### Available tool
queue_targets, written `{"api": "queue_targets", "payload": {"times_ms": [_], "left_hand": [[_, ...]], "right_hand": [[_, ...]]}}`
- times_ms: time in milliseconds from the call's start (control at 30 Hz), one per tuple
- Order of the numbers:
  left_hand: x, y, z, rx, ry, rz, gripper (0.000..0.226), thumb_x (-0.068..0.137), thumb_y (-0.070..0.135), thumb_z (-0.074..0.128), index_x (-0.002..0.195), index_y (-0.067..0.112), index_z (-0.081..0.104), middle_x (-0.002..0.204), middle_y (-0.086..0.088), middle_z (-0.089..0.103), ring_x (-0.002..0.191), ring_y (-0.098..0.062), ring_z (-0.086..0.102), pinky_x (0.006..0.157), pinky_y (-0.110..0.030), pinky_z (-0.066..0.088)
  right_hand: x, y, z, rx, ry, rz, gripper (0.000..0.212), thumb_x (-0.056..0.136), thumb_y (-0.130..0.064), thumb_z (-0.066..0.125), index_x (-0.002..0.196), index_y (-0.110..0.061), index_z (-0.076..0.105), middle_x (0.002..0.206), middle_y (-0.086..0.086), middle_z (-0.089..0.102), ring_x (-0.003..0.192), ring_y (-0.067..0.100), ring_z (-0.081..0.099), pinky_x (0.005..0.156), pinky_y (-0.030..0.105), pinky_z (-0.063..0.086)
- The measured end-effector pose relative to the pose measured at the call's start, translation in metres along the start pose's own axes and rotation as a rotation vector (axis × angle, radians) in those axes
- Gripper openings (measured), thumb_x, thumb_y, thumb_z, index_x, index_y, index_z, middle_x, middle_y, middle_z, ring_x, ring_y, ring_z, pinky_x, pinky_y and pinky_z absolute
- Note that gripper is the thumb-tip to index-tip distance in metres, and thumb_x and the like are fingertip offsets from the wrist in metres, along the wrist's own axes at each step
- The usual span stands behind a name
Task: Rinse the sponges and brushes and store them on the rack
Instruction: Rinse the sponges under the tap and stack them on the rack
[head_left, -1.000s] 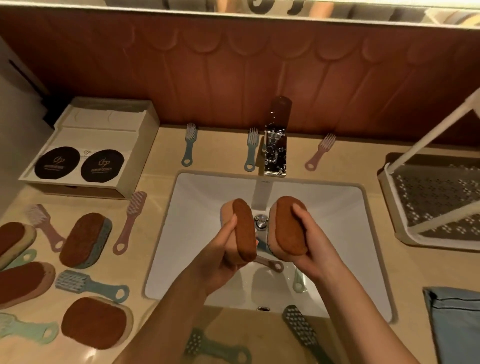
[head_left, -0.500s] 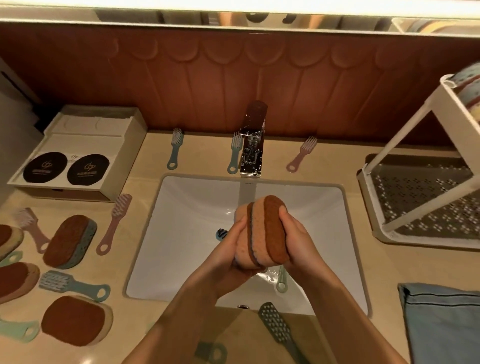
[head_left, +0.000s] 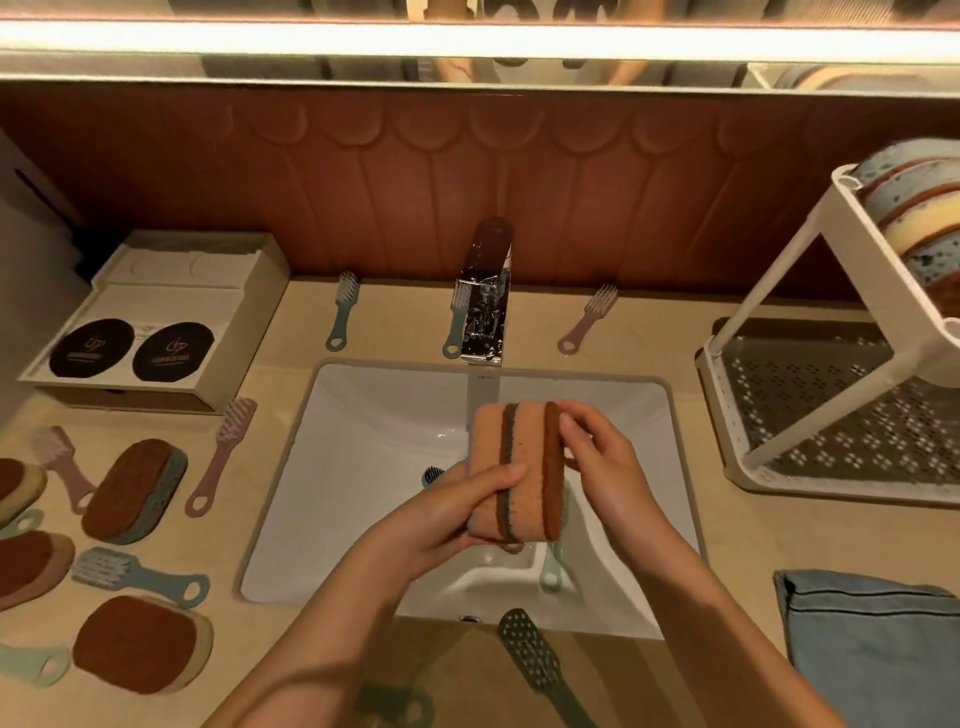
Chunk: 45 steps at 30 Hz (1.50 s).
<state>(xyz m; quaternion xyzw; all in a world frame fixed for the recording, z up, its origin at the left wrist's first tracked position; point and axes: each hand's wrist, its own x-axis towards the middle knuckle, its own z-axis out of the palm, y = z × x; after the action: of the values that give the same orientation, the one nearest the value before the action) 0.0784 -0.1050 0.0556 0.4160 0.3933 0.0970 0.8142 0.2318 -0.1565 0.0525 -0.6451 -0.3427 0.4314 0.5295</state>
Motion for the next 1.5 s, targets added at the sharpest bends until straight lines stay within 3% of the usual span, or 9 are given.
{"api": "queue_targets", "payload": {"times_ms": [67,167,333,567,667,800,967,1133,1500], "left_hand": [[-0.003,0.008,-0.002,0.238,-0.011,0.047,0.062,0.071,0.035,0.07,0.128,0.026,0.047,0.121,-0.003,0.065,0.113,-0.02,0.061,0.101,-0.047,0.045],[-0.005,0.019,-0.006,0.523,-0.078,0.03,0.071,0.07,0.035,0.073,0.132,0.025,0.039,0.126,0.001,0.059,0.114,-0.013,0.058,0.1,-0.039,0.047],[-0.009,0.041,-0.007,0.72,-0.151,-0.02,0.072,0.063,0.033,0.073,0.126,0.018,0.04,0.122,-0.008,0.056,0.112,-0.019,0.057,0.097,-0.038,0.049],[-0.018,0.051,-0.017,0.502,0.035,0.04,0.062,0.08,0.051,0.06,0.129,0.026,0.034,0.117,-0.006,0.055,0.097,-0.015,0.06,0.083,-0.027,0.052],[-0.02,0.041,-0.011,0.281,0.074,0.088,0.053,0.083,0.049,0.045,0.129,0.025,0.038,0.117,-0.006,0.055,0.102,-0.016,0.059,0.088,-0.032,0.053],[-0.011,0.021,0.01,0.142,0.21,0.146,0.053,0.08,0.05,0.053,0.127,0.032,0.036,0.121,-0.006,0.053,0.102,-0.026,0.061,0.08,-0.043,0.056],[-0.005,0.007,0.03,0.205,0.498,0.367,0.061,0.066,0.06,0.062,0.116,0.029,0.044,0.107,-0.005,0.062,0.092,-0.021,0.066,0.073,-0.039,0.058],[-0.001,0.007,0.039,0.355,0.626,0.434,0.027,0.08,0.052,0.06,0.097,0.033,0.052,0.088,0.008,0.066,0.086,-0.014,0.066,0.077,-0.039,0.054],[0.011,0.02,0.046,0.728,0.555,0.472,0.033,0.092,0.029,0.05,0.061,0.018,0.048,0.056,0.006,0.05,0.06,-0.015,0.049,0.057,-0.028,0.038]], "right_hand": [[0.003,-0.011,-0.009,-0.033,0.004,-0.025,0.022,0.094,-0.025,0.047,0.114,-0.025,0.057,0.107,-0.005,0.06,0.104,0.014,0.057,0.081,0.022,0.047],[0.007,-0.028,-0.014,-0.188,-0.247,0.01,0.035,0.09,-0.033,0.053,0.125,-0.026,0.05,0.11,-0.007,0.054,0.094,0.009,0.058,0.07,0.014,0.049],[0.003,-0.031,-0.007,-0.264,-0.518,0.051,0.058,0.082,-0.037,0.064,0.134,-0.034,0.039,0.109,0.001,0.061,0.103,0.015,0.06,0.089,0.029,0.052],[0.002,-0.023,-0.005,-0.025,-0.25,0.001,0.015,0.085,-0.032,0.062,0.098,-0.027,0.057,0.089,-0.002,0.06,0.081,0.011,0.06,0.07,0.029,0.05],[0.002,-0.019,-0.006,0.104,-0.113,0.092,0.017,0.084,-0.034,0.061,0.099,-0.026,0.057,0.094,0.003,0.063,0.084,0.018,0.064,0.072,0.037,0.053],[-0.008,-0.012,0.008,0.15,-0.072,0.095,0.02,0.087,-0.03,0.059,0.104,-0.022,0.054,0.097,0.007,0.064,0.086,0.02,0.065,0.067,0.03,0.053],[-0.015,-0.017,0.019,0.146,-0.008,0.056,0.035,0.084,-0.047,0.048,0.103,-0.018,0.051,0.089,0.001,0.064,0.077,0.008,0.065,0.06,0.019,0.05],[-0.015,-0.019,0.019,0.007,0.103,-0.023,0.021,0.089,-0.041,0.051,0.088,-0.02,0.053,0.08,-0.001,0.065,0.074,0.011,0.064,0.061,0.02,0.047],[-0.003,-0.002,0.019,-0.066,0.208,-0.009,0.03,0.096,-0.026,0.046,0.074,-0.01,0.059,0.067,0.001,0.059,0.064,0.01,0.053,0.051,0.011,0.038]]}}
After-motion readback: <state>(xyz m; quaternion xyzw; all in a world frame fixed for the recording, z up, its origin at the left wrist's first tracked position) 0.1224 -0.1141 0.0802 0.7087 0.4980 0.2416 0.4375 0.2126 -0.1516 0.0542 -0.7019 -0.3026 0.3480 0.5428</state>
